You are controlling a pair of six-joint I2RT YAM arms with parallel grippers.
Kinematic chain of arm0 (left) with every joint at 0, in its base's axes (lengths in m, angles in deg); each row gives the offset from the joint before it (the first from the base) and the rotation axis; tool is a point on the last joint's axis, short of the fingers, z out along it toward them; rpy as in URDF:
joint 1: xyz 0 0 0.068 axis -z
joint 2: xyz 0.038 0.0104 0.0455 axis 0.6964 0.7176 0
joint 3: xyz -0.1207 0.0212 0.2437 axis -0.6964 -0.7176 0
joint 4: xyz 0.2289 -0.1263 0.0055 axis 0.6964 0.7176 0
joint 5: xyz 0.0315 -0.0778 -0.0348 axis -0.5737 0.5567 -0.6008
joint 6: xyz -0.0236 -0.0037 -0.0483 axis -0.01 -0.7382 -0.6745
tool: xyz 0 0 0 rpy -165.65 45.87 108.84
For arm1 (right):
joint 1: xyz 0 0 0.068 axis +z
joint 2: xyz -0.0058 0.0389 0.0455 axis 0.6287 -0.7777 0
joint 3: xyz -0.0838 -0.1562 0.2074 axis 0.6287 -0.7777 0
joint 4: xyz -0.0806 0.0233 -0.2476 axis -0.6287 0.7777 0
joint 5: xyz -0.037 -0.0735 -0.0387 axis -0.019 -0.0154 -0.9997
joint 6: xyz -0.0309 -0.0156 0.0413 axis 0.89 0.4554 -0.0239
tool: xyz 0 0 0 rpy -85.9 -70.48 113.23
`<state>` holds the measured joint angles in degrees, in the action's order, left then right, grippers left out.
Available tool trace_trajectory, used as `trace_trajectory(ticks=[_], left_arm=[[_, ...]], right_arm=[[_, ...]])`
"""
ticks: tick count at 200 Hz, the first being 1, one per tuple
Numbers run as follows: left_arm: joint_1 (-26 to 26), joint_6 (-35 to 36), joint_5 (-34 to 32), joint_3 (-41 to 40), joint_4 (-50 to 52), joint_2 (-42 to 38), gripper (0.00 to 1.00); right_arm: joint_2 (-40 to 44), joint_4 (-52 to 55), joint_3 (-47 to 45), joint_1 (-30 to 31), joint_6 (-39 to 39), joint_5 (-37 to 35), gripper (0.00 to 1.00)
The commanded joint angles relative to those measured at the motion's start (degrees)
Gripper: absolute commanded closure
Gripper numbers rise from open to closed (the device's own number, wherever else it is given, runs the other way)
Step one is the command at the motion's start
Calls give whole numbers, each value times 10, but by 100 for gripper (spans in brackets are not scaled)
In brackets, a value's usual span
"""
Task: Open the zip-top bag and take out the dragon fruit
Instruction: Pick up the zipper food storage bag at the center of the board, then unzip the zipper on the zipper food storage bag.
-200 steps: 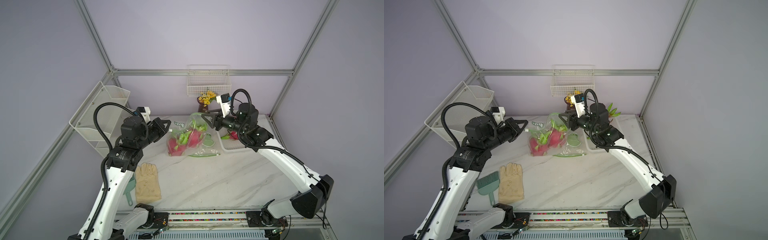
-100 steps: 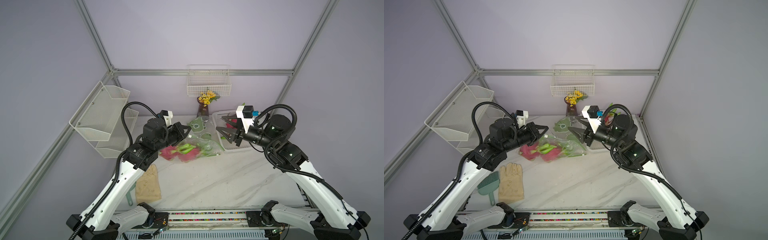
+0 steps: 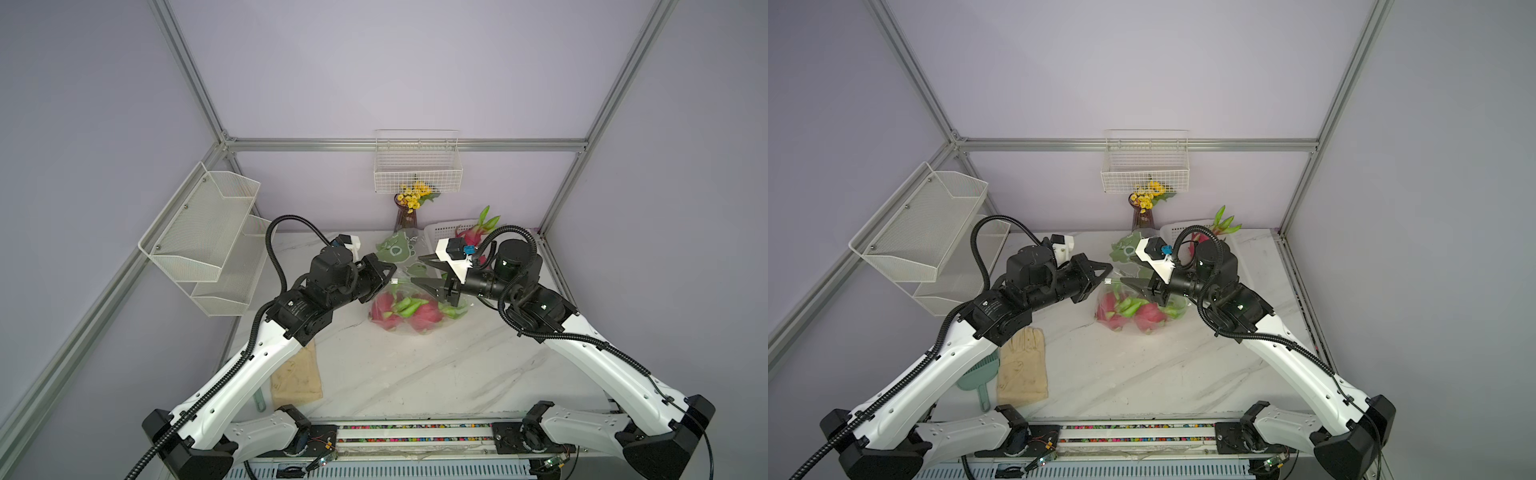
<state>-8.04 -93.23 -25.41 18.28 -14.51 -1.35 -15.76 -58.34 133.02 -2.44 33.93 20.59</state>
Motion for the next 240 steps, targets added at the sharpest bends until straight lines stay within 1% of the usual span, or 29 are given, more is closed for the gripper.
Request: trace_trajectory(ticks=[1,26,48,104,117,142,157,181,191,200,212,229,234,240], left_arm=[[4,-24,-18,-2,-70,-8,100],[9,-36,-12,-11,-82,-2,100],[14,-44,-13,-18,-88,-2,100],[23,-53,-42,-35,-89,-12,100],[23,-55,-41,-35,-91,-11,100],[23,-55,-39,-34,-93,-11,100],[23,-54,-40,-35,-92,-13,100],[22,-54,-38,-35,-92,-14,100],[23,-54,-39,-36,-93,-15,100],[23,-54,-40,-37,-92,-16,100],[22,-51,-43,-39,-93,-18,96],[23,-45,-48,-43,-93,-20,84],[23,-41,-48,-45,-94,-21,81],[23,-32,-48,-48,-102,-22,80]], right_arm=[[-1,-18,-17,8,39,1,45],[-3,-25,-35,14,46,-9,45],[-13,-26,-44,27,63,-36,45],[-32,-13,-58,59,105,-81,46],[-31,-20,-66,64,112,-102,47],[-23,-60,-89,74,128,-174,56],[-22,-68,-95,74,141,-194,66],[-32,-67,-92,74,152,-221,69],[-37,-67,-88,74,154,-230,75],[-39,-69,-86,74,153,-236,82],[-34,-75,-87,74,151,-236,89],[-23,-91,-92,74,148,-232,98],[-20,-96,-93,74,146,-231,100],[-17,-101,-95,74,144,-232,100]])
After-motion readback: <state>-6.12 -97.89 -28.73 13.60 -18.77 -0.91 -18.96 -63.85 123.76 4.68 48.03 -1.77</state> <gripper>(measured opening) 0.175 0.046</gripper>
